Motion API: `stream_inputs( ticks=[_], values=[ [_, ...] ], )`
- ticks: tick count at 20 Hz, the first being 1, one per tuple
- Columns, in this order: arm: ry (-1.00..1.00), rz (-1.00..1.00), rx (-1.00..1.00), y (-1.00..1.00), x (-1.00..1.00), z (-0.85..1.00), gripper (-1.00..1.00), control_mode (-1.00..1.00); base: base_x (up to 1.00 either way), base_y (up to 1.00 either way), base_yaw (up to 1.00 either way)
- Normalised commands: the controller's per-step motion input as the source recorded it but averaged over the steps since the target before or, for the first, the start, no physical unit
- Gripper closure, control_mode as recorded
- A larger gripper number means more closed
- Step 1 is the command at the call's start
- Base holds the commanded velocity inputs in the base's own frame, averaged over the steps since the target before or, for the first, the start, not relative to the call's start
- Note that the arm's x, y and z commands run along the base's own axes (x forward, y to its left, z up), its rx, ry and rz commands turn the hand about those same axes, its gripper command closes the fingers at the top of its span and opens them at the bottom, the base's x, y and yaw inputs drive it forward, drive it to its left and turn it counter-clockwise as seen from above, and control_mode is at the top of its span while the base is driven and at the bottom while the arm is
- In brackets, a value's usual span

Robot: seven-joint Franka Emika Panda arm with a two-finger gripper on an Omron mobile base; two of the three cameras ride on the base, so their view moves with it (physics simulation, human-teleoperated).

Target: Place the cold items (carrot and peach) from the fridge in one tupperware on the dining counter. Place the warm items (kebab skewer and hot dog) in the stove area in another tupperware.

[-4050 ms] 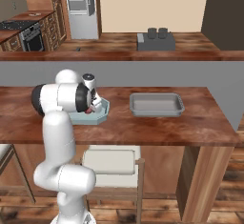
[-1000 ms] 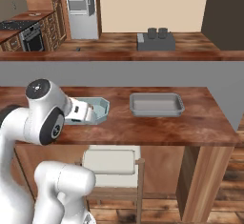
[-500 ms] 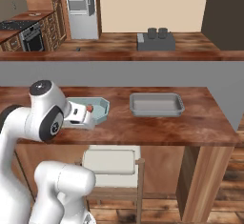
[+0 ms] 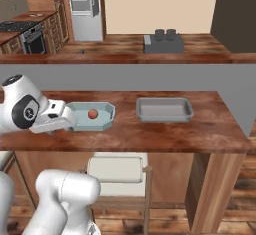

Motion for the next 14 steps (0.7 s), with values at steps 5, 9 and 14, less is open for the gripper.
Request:
stream_inputs(
  ticks=[5,9,14],
  values=[
    [0.00,0.00,0.00,0.00,0.00,0.00,-1.00,1.00,-0.31,-0.38,-0.07],
    [0.00,0.00,0.00,0.00,0.00,0.00,-1.00,1.00,-0.03,-0.86,-0.10],
    [0.00,0.00,0.00,0.00,0.00,0.00,-1.00,1.00,0.00,-1.00,-0.12]
  ],
)
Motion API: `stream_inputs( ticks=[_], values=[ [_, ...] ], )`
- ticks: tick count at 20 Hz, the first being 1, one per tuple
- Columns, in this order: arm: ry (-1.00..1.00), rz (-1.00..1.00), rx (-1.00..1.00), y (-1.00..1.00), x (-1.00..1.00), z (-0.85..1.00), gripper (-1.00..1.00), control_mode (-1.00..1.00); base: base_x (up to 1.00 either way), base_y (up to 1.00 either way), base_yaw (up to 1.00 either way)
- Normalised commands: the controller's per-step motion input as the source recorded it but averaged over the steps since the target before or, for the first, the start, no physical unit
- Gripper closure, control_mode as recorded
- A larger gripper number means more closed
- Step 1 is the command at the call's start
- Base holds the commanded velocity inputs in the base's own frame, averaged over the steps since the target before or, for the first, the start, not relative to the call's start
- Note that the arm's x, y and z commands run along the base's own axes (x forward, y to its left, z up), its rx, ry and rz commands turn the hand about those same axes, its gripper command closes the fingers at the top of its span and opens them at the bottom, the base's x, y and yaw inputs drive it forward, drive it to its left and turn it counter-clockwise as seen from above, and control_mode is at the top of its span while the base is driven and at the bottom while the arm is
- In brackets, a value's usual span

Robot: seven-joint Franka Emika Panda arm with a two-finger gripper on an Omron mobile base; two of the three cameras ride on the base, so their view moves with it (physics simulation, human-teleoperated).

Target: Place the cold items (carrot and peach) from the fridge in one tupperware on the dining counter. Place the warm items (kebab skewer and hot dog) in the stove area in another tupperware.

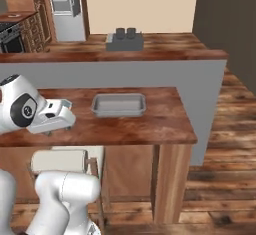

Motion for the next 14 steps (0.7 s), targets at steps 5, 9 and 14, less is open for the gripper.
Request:
stream_inputs(
  ticks=[5,9,14],
  values=[
    [0.00,0.00,0.00,0.00,0.00,0.00,-1.00,1.00,0.00,-1.00,-0.11],
    [0.00,0.00,0.00,0.00,0.00,0.00,-1.00,1.00,0.01,-1.00,-0.10],
    [0.00,0.00,0.00,0.00,0.00,0.00,-1.00,1.00,0.16,-1.00,-0.05]
  ],
)
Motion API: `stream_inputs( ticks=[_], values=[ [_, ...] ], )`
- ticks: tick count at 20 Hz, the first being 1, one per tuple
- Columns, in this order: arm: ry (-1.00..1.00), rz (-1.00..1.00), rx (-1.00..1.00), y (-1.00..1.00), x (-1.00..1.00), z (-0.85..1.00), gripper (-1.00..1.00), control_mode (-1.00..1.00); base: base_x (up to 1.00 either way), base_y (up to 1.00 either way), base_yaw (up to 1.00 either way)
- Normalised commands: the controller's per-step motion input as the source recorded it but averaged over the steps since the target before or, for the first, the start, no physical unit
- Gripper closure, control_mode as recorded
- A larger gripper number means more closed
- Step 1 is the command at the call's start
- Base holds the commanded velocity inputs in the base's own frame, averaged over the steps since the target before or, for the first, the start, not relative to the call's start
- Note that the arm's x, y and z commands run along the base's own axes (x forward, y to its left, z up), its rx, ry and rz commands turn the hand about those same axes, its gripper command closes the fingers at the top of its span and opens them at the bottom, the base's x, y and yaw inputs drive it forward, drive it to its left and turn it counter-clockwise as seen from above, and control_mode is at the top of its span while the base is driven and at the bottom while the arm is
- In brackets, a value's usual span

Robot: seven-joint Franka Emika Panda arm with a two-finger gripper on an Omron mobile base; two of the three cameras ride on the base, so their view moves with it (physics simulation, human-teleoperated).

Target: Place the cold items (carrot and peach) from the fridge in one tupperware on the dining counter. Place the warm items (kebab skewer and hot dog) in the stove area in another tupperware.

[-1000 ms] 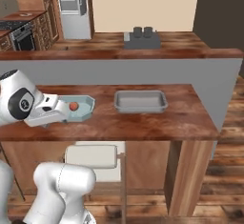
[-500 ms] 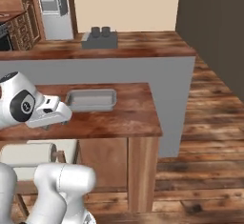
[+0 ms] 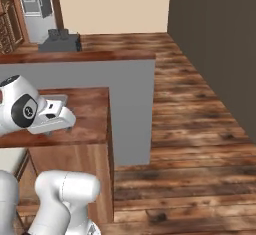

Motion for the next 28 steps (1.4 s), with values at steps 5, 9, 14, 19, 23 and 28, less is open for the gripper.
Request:
stream_inputs(
  ticks=[5,9,14,19,23,28],
  values=[
    [0.00,0.00,0.00,0.00,0.00,0.00,-1.00,1.00,0.21,-1.00,-0.02],
    [0.00,0.00,0.00,0.00,0.00,0.00,-1.00,1.00,0.30,-1.00,0.00],
    [0.00,0.00,0.00,0.00,0.00,0.00,-1.00,1.00,0.46,-0.91,0.03],
    [0.00,0.00,0.00,0.00,0.00,0.00,-1.00,1.00,0.76,-0.57,0.08],
    [0.00,0.00,0.00,0.00,0.00,0.00,-1.00,1.00,0.99,-0.23,0.16],
    [0.00,0.00,0.00,0.00,0.00,0.00,-1.00,1.00,1.00,-0.15,0.18]
  ],
)
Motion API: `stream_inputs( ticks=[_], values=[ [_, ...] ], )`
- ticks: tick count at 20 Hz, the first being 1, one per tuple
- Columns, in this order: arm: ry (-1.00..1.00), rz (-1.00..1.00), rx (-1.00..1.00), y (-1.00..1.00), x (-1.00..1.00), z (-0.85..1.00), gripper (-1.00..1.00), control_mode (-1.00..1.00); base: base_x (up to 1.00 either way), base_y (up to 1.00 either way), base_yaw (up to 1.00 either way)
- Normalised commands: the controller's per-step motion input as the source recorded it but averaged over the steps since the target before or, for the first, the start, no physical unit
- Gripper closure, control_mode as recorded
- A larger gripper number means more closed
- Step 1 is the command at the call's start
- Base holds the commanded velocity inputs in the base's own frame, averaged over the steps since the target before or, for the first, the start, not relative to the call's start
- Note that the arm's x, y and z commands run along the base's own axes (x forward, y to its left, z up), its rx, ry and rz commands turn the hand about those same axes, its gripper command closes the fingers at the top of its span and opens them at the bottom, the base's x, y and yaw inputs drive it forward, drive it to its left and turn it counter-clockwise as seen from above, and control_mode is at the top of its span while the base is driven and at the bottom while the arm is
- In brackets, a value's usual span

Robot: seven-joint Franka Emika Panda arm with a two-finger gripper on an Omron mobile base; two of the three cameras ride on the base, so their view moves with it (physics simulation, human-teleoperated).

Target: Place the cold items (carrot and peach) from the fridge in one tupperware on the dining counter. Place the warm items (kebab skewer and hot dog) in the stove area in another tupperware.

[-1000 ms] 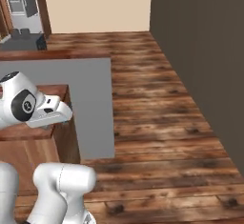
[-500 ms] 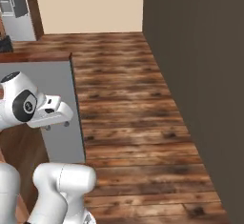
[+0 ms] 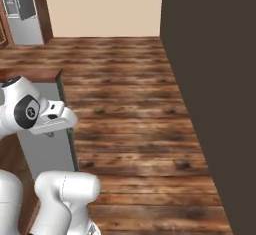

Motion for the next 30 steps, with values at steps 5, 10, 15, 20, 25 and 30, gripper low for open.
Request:
stream_inputs(
  ticks=[5,10,15,20,25,30],
  values=[
    [0.00,0.00,0.00,0.00,0.00,0.00,-1.00,1.00,1.00,-0.30,0.21],
    [0.00,0.00,0.00,0.00,0.00,0.00,-1.00,1.00,0.75,-0.95,0.13],
    [0.00,0.00,0.00,0.00,0.00,0.00,-1.00,1.00,0.66,-1.00,0.11],
    [0.00,0.00,0.00,0.00,0.00,0.00,-1.00,1.00,0.88,-0.53,0.13],
    [0.00,0.00,0.00,0.00,0.00,0.00,-1.00,1.00,1.00,-0.23,0.26],
    [0.00,0.00,0.00,0.00,0.00,0.00,-1.00,1.00,1.00,-0.06,0.38]
  ],
)
